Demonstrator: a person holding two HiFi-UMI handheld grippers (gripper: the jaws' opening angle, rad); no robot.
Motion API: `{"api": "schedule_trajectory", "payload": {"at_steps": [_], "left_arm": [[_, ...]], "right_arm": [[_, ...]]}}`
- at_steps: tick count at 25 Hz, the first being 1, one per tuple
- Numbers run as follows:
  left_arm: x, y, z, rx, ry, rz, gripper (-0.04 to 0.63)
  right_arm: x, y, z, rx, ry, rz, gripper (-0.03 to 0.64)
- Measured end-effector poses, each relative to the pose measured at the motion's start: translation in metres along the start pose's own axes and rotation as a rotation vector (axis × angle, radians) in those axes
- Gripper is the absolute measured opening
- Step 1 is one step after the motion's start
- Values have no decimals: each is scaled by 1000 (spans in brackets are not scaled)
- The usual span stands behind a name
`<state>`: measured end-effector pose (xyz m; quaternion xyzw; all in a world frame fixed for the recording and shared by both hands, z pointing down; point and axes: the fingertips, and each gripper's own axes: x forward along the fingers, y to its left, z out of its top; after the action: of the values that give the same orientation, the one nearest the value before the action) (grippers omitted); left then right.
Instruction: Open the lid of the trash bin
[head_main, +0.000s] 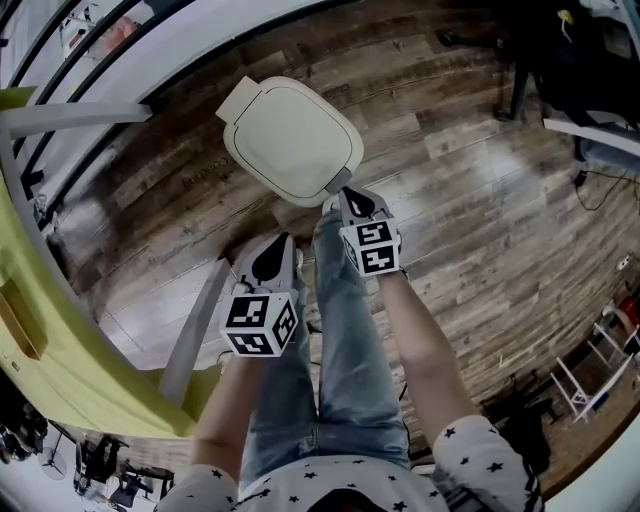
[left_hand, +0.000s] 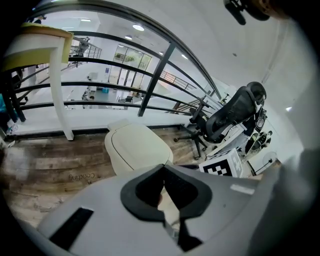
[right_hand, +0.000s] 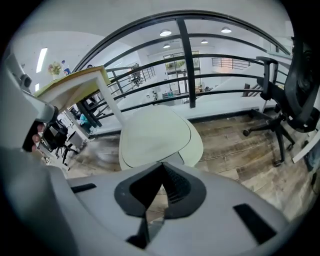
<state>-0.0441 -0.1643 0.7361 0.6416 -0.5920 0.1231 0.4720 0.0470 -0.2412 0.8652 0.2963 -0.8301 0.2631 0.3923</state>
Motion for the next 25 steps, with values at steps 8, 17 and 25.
{"api": "schedule_trajectory", "payload": {"at_steps": [8, 17, 25], "left_arm": [[3, 3, -7, -11, 11, 3, 11], [6, 8, -12, -16, 19, 2, 11], [7, 4, -14, -12, 25, -7, 11]], "right_arm": [[15, -8, -8, -20, 44, -7, -6], [21, -10, -12, 36, 67, -22, -6], [22, -11, -14, 27, 76, -16, -6]]}}
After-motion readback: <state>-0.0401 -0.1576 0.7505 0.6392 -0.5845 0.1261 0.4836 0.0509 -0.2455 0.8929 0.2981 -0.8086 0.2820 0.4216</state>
